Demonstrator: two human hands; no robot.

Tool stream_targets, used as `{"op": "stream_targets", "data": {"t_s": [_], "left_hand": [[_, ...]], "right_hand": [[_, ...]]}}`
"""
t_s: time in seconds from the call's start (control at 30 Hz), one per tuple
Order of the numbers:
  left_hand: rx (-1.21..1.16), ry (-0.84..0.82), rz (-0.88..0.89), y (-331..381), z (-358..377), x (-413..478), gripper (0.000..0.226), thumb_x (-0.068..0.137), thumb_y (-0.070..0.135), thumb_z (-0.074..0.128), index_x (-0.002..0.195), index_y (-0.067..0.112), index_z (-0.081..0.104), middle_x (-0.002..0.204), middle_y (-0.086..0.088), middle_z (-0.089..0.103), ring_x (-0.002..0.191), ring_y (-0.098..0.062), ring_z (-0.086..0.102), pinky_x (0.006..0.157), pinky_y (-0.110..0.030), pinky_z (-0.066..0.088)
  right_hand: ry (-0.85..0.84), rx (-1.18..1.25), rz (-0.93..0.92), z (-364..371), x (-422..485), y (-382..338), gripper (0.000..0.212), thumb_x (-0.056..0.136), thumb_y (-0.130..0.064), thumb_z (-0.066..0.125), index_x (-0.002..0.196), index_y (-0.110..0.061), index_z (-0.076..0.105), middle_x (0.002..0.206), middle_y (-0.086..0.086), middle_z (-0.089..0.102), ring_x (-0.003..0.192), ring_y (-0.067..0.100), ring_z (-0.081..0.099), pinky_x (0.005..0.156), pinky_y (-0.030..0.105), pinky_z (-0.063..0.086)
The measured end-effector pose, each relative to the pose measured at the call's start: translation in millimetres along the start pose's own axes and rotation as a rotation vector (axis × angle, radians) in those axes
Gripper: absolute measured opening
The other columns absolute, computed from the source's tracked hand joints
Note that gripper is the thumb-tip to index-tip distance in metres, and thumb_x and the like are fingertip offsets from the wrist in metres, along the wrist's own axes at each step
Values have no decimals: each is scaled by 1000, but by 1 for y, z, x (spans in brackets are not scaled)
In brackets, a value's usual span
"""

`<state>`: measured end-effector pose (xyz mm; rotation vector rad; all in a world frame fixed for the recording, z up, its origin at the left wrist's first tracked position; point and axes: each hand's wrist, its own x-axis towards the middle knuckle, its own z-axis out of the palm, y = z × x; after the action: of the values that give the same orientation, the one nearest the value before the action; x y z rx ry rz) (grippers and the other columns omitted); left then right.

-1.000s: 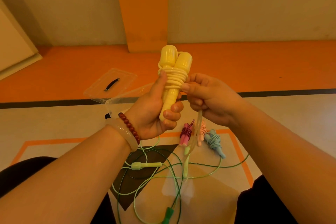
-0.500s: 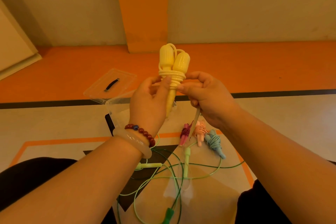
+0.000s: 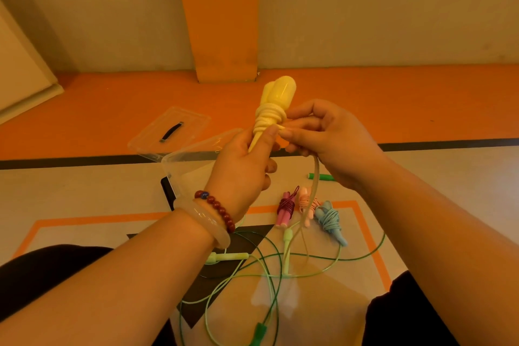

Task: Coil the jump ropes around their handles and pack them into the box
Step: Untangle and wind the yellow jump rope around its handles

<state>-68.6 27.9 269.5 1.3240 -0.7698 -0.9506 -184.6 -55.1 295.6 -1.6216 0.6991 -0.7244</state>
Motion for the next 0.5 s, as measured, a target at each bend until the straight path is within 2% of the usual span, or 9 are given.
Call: {"op": "stream_targets", "data": {"t_s": [0.1,0.17,0.23,0.37,0.43,0.5], "left_hand": [[-131,37,-38,2,3,1,18,98,34,49,94,18,57,84,-2,57,47,-5,40,37,-14,28],[-204,43,-66,4,2,2,22,97,36,49,95,16,56,85,-3,57,47,-5,39,36,-13,27],[-274,14,-100,5,0,2,25,98,39,46,97,16,56,83,-3,58,46,-4,38,35,-12,26],[-450,-78,-220,9,-7,4,40,97,48,41,111,13,55,75,-2,65,44,-1,40,32,-10,24],[-445,-111,-241,10,-11,5,45,97,50,40,119,13,53,76,-3,67,43,-1,41,31,-10,23],[-428,-138,-248,12,-13,5,43,97,49,39,117,14,54,77,-4,67,42,-2,42,31,-9,22]], "right_hand": [[101,-89,-23,1,2,3,24,77,-21,75,95,-19,59,78,-4,65,62,7,62,55,19,49],[135,-124,-10,0,3,4,20,78,-22,75,91,-17,61,74,-4,62,59,6,59,53,17,47],[91,-128,20,0,4,6,12,81,-21,72,87,-12,67,66,-2,62,57,6,55,52,16,45],[16,-203,53,-1,5,11,18,87,-27,66,84,-9,71,66,-1,61,57,4,50,52,15,42],[10,-173,67,-1,6,11,20,88,-27,64,81,-9,69,63,-2,58,55,4,48,50,15,40],[23,-114,84,0,6,11,20,89,-26,64,76,-11,64,59,-4,55,52,4,46,49,14,39]]}}
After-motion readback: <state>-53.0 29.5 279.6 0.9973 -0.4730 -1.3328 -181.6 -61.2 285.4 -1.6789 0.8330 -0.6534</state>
